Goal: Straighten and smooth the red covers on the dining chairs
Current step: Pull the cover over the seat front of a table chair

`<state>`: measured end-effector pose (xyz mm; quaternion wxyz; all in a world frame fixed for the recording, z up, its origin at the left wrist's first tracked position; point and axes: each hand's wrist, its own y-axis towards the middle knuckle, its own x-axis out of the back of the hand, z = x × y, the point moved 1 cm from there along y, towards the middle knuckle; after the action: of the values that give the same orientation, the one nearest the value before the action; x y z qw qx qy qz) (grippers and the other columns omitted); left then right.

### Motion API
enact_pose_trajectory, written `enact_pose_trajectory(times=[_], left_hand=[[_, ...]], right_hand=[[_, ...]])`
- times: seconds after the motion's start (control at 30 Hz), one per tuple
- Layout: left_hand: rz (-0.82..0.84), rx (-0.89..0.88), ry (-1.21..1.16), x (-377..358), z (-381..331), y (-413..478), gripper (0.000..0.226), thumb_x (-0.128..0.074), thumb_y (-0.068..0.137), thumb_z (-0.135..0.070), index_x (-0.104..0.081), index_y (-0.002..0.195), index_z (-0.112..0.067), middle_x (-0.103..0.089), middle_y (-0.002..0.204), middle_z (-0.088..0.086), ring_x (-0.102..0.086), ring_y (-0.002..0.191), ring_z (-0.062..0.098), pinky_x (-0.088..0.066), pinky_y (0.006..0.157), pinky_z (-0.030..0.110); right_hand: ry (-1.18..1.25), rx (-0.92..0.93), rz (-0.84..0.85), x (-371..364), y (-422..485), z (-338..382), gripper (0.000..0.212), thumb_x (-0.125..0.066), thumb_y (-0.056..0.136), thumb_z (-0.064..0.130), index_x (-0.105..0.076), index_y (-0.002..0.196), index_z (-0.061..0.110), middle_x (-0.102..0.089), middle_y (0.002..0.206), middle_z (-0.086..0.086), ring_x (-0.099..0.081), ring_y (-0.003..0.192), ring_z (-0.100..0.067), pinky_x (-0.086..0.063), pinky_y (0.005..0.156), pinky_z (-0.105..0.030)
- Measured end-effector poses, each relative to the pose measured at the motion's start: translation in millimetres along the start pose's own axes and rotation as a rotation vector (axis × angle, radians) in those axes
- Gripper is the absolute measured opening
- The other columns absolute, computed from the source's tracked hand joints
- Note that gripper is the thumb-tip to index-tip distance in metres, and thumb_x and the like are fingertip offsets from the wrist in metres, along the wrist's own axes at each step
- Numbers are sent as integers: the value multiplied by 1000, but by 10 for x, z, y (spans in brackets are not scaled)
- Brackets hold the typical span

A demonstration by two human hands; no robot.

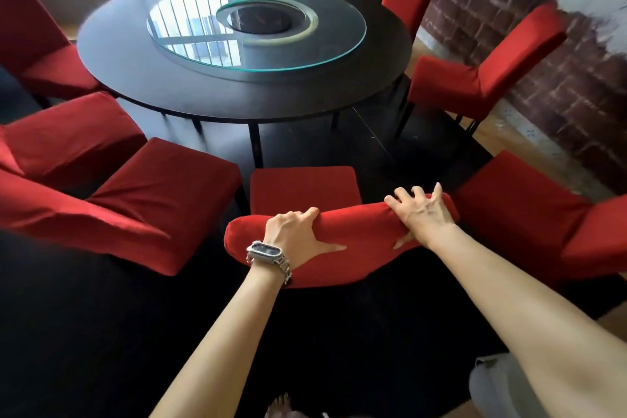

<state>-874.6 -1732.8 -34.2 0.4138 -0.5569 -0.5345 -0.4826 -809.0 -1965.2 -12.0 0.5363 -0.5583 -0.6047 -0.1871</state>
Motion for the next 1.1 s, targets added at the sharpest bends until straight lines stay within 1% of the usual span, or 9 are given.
enact_pose_trajectory(times=[0.17,0.37,0.5,0.67,0.73,0.83,0.97,1.03,1.1], left_hand=[[-21,29,17,5,157,138,87,-38,57,-95,-55,110,-28,-67,90,-8,-65,82,14,-40,64,25],[-31,57,-6,7,268,332,85,-40,58,-94,-55,108,-28,-66,90,-6,-64,82,16,-38,64,26],[-10,97,-32,12,308,460,87,-44,57,-93,-54,115,-28,-64,100,-2,-61,91,22,-44,78,32],[89,130,-51,37,312,548,90,-46,57,-92,-50,122,-29,-59,114,0,-54,104,23,-38,95,36],[156,129,-24,52,290,552,94,-46,60,-91,-44,130,-28,-55,122,2,-51,112,26,-34,100,41],[265,132,20,83,219,560,99,-47,69,-84,-29,144,-23,-45,136,8,-40,126,31,-22,110,50],[367,51,34,159,25,569,90,-50,83,-66,-13,150,-20,-31,147,12,-30,134,35,-15,112,56],[334,-37,36,215,-97,553,81,-50,89,-55,-14,150,-18,-30,148,12,-30,134,34,-19,111,53],[237,-157,13,252,-213,508,67,-47,93,-46,-21,149,-20,-31,149,8,-31,135,29,-24,111,46]], right_hand=[[53,-53,17,122,197,88,100,-74,71,55,-16,147,25,-29,141,-6,-33,130,-35,-28,102,-67],[42,-84,1,257,430,104,102,-73,71,58,-14,148,25,-28,142,-7,-26,136,-38,-25,104,-67],[22,-128,-40,325,562,118,105,-71,71,59,-11,149,25,-29,143,-7,-25,137,-38,-23,106,-67],[44,-174,-72,336,617,122,110,-72,68,61,-9,149,23,-34,140,-8,-28,136,-33,-14,107,-69],[93,-206,-64,320,576,146,108,-74,70,56,-9,150,22,-32,142,-9,-24,140,-32,-13,108,-68],[246,-255,-57,288,485,204,98,-76,79,35,-10,150,19,-19,152,-11,-6,146,-33,-10,111,-66],[412,-221,-35,293,315,266,92,-60,84,5,-2,153,22,3,160,-8,13,146,-31,-2,112,-64],[489,-178,-44,335,192,265,87,-54,86,6,-2,153,24,4,161,-5,12,147,-28,2,112,-62],[546,-157,-135,369,18,230,68,-49,93,15,-17,152,23,-12,159,-2,-2,148,-22,2,113,-59]])
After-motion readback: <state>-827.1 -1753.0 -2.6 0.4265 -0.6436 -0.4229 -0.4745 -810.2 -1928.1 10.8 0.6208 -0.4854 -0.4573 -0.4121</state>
